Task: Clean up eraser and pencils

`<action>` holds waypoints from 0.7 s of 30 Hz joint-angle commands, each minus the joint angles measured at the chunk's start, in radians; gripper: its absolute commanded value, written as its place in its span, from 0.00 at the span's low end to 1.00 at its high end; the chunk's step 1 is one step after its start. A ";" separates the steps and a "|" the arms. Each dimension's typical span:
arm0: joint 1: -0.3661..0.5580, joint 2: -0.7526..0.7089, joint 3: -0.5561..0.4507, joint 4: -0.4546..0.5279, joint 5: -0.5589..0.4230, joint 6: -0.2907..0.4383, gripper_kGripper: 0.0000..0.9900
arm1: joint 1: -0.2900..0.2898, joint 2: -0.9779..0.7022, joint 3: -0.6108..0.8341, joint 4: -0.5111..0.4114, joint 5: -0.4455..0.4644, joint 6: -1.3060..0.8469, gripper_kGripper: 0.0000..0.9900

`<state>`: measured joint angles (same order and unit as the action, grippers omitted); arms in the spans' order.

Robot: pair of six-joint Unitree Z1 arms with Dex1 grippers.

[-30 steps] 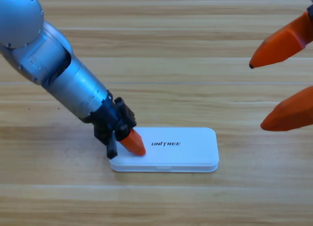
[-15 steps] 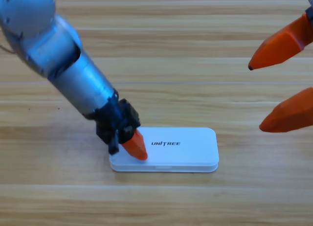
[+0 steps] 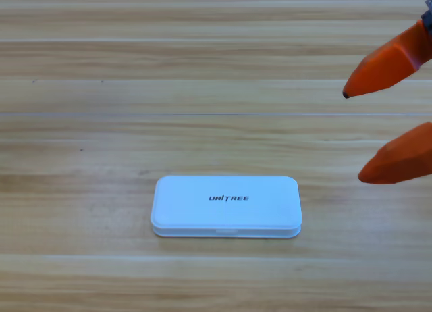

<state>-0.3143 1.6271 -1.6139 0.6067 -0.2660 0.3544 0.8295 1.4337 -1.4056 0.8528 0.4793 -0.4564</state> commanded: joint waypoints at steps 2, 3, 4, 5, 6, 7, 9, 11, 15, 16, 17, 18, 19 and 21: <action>0.064 -0.168 -0.008 0.012 -0.088 -0.012 1.00 | -0.007 0.056 0.034 -0.043 0.016 0.011 0.99; 0.064 -0.199 -0.003 0.024 -0.111 -0.014 1.00 | -0.007 0.056 0.034 -0.043 0.016 0.011 0.99; 0.057 -0.230 0.000 0.042 -0.141 -0.014 1.00 | -0.007 0.056 0.036 -0.043 0.016 0.011 0.99; 0.044 -0.257 0.006 0.061 -0.171 -0.014 1.00 | -0.007 0.056 0.034 -0.043 0.016 0.011 0.99; 0.026 -0.290 0.017 0.081 -0.193 -0.014 1.00 | -0.007 0.057 0.034 -0.043 0.016 0.011 0.99; 0.000 -0.322 0.032 0.093 -0.210 -0.014 1.00 | -0.007 0.059 0.034 -0.043 0.016 0.011 0.99; -0.075 -0.386 0.071 0.114 -0.213 -0.018 1.00 | -0.007 0.062 0.034 -0.043 0.016 0.011 0.99; -0.135 -0.451 0.117 0.139 -0.211 -0.022 1.00 | -0.007 0.065 0.034 -0.043 0.016 0.011 0.99; -0.209 -0.583 0.241 0.160 -0.223 -0.022 1.00 | -0.007 0.066 0.034 -0.044 0.016 0.010 0.99; -0.218 -0.606 0.269 0.171 -0.236 -0.014 1.00 | -0.007 0.068 0.033 -0.043 0.016 0.010 0.99; -0.221 -0.624 0.290 0.186 -0.251 0.000 1.00 | -0.007 0.068 0.033 -0.044 0.016 0.010 0.99; -0.221 -0.639 0.310 0.200 -0.266 0.014 1.00 | -0.007 0.068 0.031 -0.044 0.015 0.011 0.99; -0.221 -0.652 0.335 0.208 -0.279 0.031 1.00 | -0.007 0.068 0.033 -0.044 0.016 0.011 0.99; -0.221 -0.676 0.378 0.209 -0.289 0.052 1.00 | -0.007 0.070 0.033 -0.044 0.016 0.010 0.99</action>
<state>-0.5017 1.0106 -1.3185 0.8041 -0.5288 0.3664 0.8295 1.4679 -1.4055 0.8528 0.4794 -0.4564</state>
